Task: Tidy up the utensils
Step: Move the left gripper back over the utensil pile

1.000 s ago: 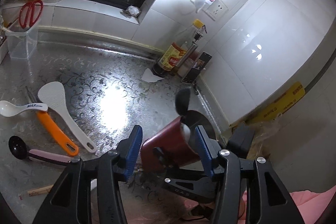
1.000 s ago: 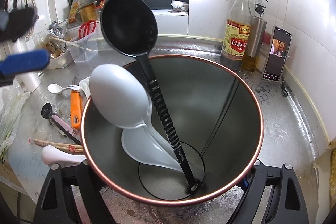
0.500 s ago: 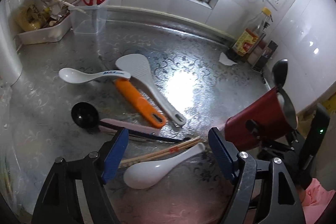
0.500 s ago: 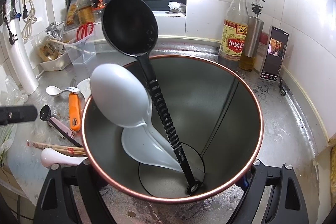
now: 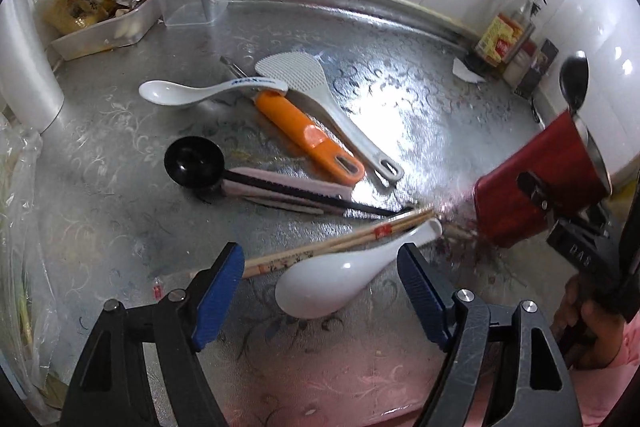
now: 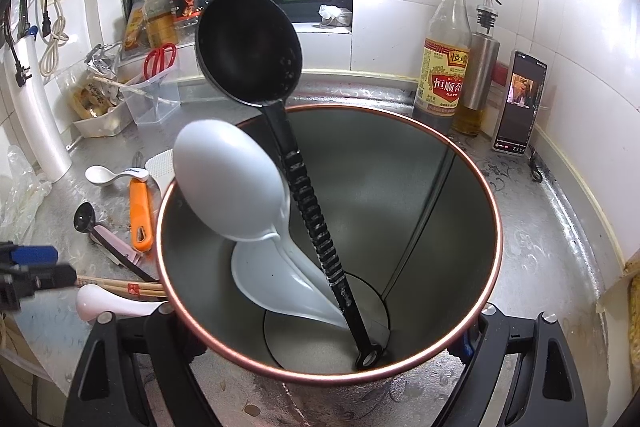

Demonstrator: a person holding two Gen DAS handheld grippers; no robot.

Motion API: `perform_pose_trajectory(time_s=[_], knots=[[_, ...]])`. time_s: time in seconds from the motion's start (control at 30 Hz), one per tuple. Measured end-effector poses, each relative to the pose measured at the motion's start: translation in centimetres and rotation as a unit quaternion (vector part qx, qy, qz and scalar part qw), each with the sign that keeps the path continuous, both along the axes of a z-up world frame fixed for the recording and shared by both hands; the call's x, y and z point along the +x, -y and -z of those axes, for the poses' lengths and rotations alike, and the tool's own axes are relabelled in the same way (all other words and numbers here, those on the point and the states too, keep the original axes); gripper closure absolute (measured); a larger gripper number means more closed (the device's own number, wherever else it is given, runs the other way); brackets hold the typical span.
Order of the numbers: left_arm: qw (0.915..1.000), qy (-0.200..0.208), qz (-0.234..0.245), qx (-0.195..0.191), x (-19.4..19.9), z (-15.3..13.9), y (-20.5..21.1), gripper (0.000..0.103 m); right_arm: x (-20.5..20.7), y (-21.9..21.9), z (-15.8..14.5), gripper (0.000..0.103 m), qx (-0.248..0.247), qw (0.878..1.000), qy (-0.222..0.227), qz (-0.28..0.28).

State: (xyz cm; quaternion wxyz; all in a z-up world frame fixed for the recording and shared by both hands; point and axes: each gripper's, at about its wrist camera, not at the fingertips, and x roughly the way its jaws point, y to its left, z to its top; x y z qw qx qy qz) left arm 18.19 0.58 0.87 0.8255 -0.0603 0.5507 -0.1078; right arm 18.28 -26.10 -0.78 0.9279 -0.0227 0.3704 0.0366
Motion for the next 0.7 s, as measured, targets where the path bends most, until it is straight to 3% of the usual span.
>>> perform_pose_trajectory(time_s=[0.23,0.37,0.5,0.63,0.7], knots=[[0.9950,-0.003,0.066,0.075,-1.7,1.0,3.0,0.023,0.3,0.1,0.3,0.012,0.002,1.000,-0.007,0.003],[0.9850,0.015,0.102,0.138,-2.3,1.4,5.0,0.023,0.3,0.1,0.3,0.012,0.001,1.000,-0.007,0.003],[0.9698,0.033,0.128,0.205,-2.6,2.1,6.6,0.023,0.4,0.2,0.4,0.012,0.002,1.000,-0.009,0.003],[0.9615,0.031,0.129,0.241,-2.5,2.8,6.7,0.024,0.4,0.2,0.4,0.012,0.002,1.000,-0.009,0.003],[0.9629,0.029,0.125,0.238,-2.4,2.8,6.4,0.033,0.4,0.2,0.4,0.012,0.001,1.000,-0.009,0.003]])
